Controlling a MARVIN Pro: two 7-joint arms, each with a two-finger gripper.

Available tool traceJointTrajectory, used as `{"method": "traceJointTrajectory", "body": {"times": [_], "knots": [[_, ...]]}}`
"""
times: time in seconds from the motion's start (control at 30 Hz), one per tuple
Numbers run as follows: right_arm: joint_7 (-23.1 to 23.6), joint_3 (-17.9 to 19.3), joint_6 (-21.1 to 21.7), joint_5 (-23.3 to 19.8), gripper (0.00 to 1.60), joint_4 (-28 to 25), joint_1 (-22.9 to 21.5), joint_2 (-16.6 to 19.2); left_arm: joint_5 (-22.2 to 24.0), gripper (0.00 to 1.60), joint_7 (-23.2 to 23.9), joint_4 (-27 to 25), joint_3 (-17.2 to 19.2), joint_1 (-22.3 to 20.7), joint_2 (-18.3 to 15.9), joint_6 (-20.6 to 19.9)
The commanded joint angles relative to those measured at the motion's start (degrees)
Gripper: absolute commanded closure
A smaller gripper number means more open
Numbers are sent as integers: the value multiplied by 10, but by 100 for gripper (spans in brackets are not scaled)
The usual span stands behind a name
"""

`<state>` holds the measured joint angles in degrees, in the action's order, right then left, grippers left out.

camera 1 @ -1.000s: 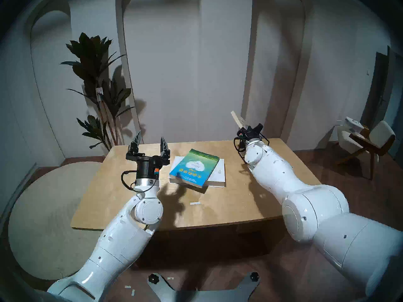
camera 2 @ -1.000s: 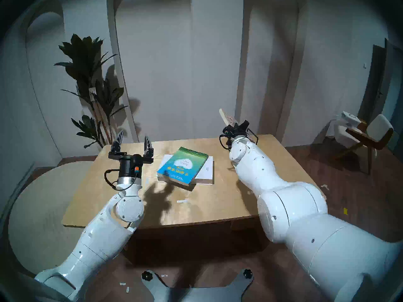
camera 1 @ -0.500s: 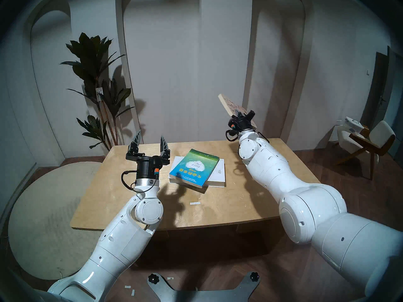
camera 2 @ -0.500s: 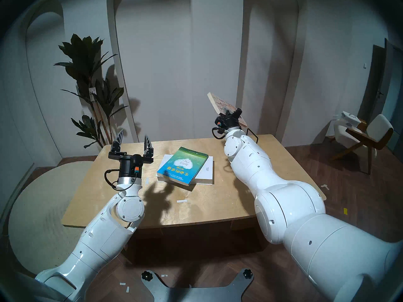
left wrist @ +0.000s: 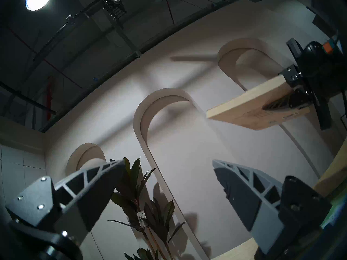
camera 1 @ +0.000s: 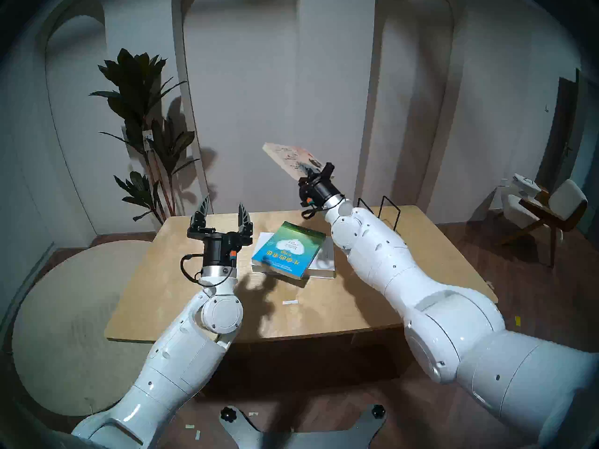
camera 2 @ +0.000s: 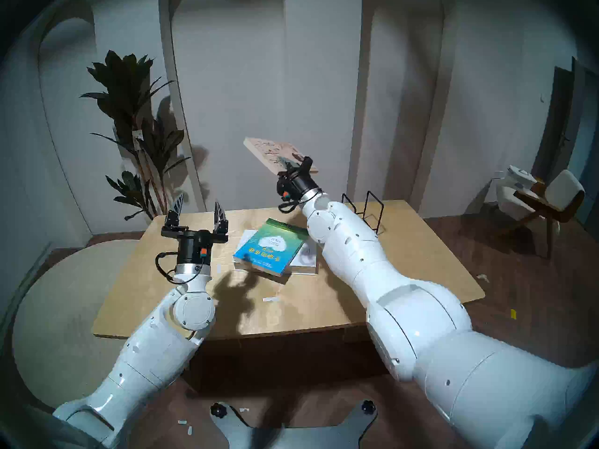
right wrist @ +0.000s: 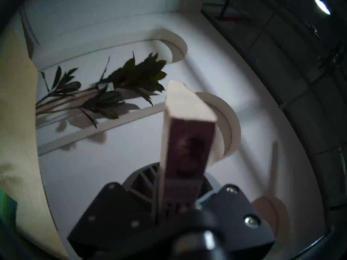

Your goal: Stack the books into one stack

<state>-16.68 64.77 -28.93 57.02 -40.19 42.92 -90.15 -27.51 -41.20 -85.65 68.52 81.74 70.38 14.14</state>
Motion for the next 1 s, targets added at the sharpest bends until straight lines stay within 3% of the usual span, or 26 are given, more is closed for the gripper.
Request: {"method": "traceJointTrajectory", "body": {"times": [0.0,0.33,0.6,0.97], "knots": [[28,-26,-31,8,160,-64,53,17,-2,0,0,-8,2,-11,0,3],[77,-26,-20,10,160,-126,110,54,-4,0,-1,-7,3,-12,0,4],[156,-26,-29,-7,160,-171,149,79,-5,0,-1,-7,4,-12,1,6],[304,1,51,-44,160,-239,179,91,-7,0,0,-6,5,-12,2,8]]}}
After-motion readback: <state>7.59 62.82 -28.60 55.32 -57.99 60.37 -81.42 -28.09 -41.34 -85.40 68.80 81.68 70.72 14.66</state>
